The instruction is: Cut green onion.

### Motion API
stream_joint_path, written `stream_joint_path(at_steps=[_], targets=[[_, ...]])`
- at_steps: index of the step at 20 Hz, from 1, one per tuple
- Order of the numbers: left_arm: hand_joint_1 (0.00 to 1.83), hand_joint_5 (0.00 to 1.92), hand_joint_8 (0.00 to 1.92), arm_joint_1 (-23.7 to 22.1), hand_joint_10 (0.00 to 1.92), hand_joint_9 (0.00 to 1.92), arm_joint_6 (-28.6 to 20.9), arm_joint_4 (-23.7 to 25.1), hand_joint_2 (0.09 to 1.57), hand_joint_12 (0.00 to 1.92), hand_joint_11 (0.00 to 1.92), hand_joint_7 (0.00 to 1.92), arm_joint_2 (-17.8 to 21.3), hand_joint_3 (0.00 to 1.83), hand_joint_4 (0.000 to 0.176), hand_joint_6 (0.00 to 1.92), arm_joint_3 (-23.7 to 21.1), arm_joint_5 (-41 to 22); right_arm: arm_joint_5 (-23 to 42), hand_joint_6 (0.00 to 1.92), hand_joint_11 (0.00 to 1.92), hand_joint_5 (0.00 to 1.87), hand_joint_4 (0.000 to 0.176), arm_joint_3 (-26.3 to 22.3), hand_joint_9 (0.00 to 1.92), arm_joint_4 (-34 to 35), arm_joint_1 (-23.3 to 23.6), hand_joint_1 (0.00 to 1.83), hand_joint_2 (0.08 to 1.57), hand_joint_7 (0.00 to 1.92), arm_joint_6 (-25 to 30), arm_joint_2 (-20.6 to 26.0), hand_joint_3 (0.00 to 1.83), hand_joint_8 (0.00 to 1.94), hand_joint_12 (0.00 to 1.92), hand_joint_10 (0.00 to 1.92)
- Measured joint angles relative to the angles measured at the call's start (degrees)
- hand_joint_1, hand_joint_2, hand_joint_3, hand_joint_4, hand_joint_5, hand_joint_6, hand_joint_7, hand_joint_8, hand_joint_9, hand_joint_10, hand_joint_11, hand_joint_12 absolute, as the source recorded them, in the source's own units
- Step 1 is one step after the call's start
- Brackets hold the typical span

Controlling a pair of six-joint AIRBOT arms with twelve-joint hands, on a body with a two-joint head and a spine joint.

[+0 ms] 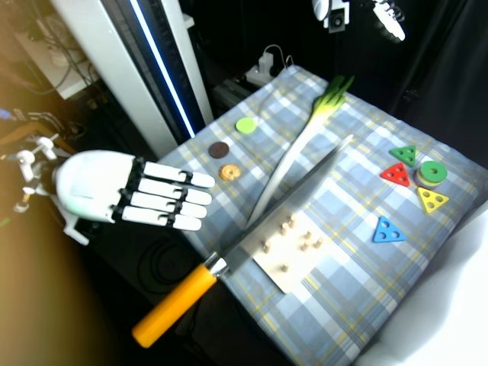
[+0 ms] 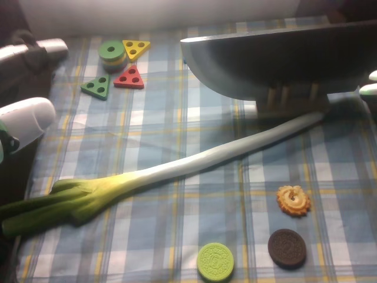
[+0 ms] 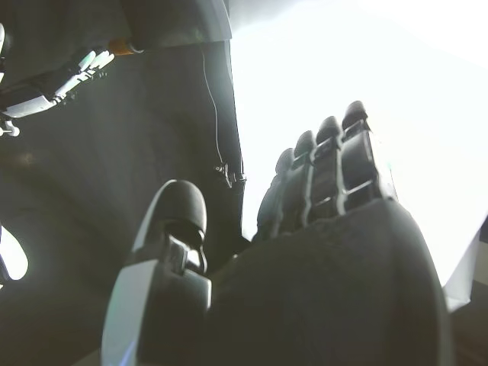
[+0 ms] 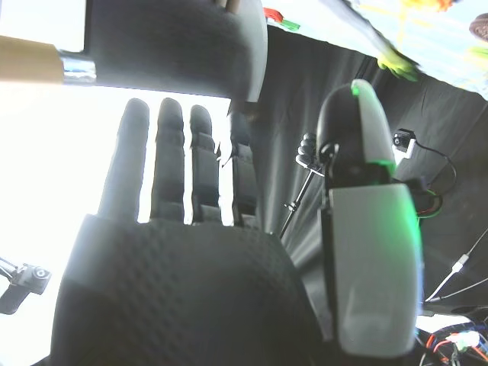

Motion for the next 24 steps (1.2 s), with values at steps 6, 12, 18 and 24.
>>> stream_joint_path(at_steps=[6, 12, 18, 24], targets=[[0.13, 0.33, 0.0, 0.0, 0.0, 0.32, -0.07, -0.09, 1.48, 0.7, 0.0, 0.35, 0.0, 0.0, 0.009, 0.0, 0.0, -0.15, 5.86, 0.0, 0.14, 0.27, 0.042, 0.39, 0.14, -1.42, 6.69, 0.72, 1.06, 0.19, -1.77, 0.02, 0.0, 0.0, 0.03, 0.0], [0.13, 0.35, 0.0, 0.0, 0.0, 0.32, -0.07, -0.04, 1.48, 0.7, 0.01, 0.35, 0.0, 0.0, 0.0, 0.01, 0.0, -0.07, 5.35, 0.0, 0.08, 0.13, 0.088, 3.85, 0.11, 4.92, 9.9, 1.04, 0.9, 0.12, -4.52, -0.46, 0.0, 0.0, 0.0, 0.0], [0.24, 0.35, 0.0, 0.0, 0.0, 0.34, -0.07, 0.0, 1.47, 0.65, 0.0, 0.35, -0.35, 0.0, 0.0, 0.0, 0.02, 0.68, -9.42, 0.0, 0.0, 0.06, 0.173, 10.32, 0.0, 4.61, 18.43, 0.93, 0.91, 0.0, -4.55, -2.8, 0.0, 0.0, 0.0, 0.0], [0.22, 0.35, 0.0, 0.0, 0.0, 0.32, -0.09, 0.17, 1.47, 0.65, 0.0, 0.35, -0.35, 0.0, 0.0, 0.0, 0.13, 0.9, -21.9, 0.0, 0.0, 0.01, 0.174, 14.71, 0.0, 2.51, 25.53, 0.93, 0.87, 0.0, -5.68, -4.94, 0.0, 0.0, 0.0, 0.0]])
